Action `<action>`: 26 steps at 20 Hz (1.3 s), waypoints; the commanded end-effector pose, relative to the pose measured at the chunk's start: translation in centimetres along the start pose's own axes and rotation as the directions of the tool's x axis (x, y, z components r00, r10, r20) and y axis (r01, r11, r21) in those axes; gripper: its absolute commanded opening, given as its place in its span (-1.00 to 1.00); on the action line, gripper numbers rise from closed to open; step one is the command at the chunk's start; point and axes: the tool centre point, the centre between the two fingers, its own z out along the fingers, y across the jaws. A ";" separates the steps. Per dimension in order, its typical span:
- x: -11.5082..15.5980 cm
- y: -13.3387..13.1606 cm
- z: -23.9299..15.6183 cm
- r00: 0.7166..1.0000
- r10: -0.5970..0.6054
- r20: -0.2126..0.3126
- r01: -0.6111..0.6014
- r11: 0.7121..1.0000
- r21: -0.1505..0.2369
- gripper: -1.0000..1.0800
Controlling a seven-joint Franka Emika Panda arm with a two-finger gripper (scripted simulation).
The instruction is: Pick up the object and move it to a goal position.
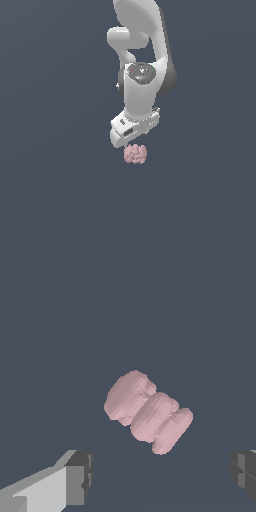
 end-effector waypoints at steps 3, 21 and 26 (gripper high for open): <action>0.2 0.1 0.4 0.992 -0.126 0.001 0.126 0.992 0.000 0.92; 0.9 0.3 2.1 0.811 -0.585 -0.002 0.585 0.811 0.001 0.92; 1.1 0.4 2.4 0.733 -0.681 -0.004 0.681 0.733 0.000 0.92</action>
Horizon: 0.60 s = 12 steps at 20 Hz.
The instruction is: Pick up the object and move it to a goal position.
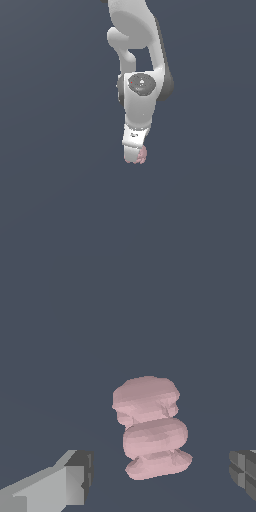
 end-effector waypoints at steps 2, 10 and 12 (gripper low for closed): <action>0.1 0.1 0.2 0.997 -0.077 -0.002 0.077 0.997 0.000 0.92; 0.2 0.2 0.5 0.984 -0.177 -0.004 0.177 0.984 -0.001 0.92; 0.2 0.3 0.5 0.982 -0.188 -0.004 0.188 0.982 -0.002 0.92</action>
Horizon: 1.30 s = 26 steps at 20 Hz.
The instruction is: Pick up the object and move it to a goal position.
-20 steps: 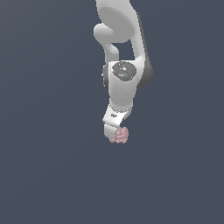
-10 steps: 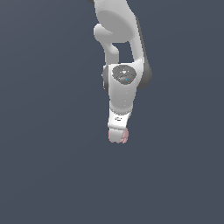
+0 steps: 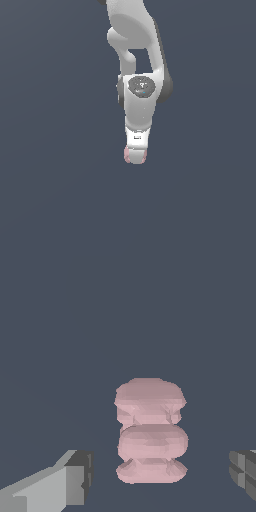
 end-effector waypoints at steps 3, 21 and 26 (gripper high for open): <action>0.0 0.0 0.0 1.000 -0.018 0.000 0.018 1.000 0.000 0.92; 0.0 0.0 5.0 1.000 -0.018 0.000 0.018 1.000 0.000 0.92; 0.0 0.0 5.0 1.000 -0.018 0.000 0.018 1.000 0.000 -1.00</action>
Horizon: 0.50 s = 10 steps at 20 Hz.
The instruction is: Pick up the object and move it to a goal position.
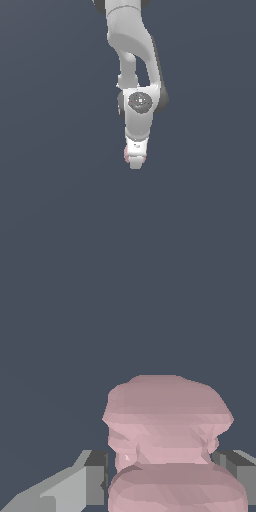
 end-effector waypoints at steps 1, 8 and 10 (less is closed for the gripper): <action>0.0 0.0 0.0 1.000 0.000 0.000 0.000 1.000 0.000 -1.00; -0.1 0.0 -0.1 1.000 0.000 0.000 0.000 1.000 0.000 -1.00; -0.3 0.1 -0.5 1.000 0.000 0.000 0.000 1.000 0.000 -1.00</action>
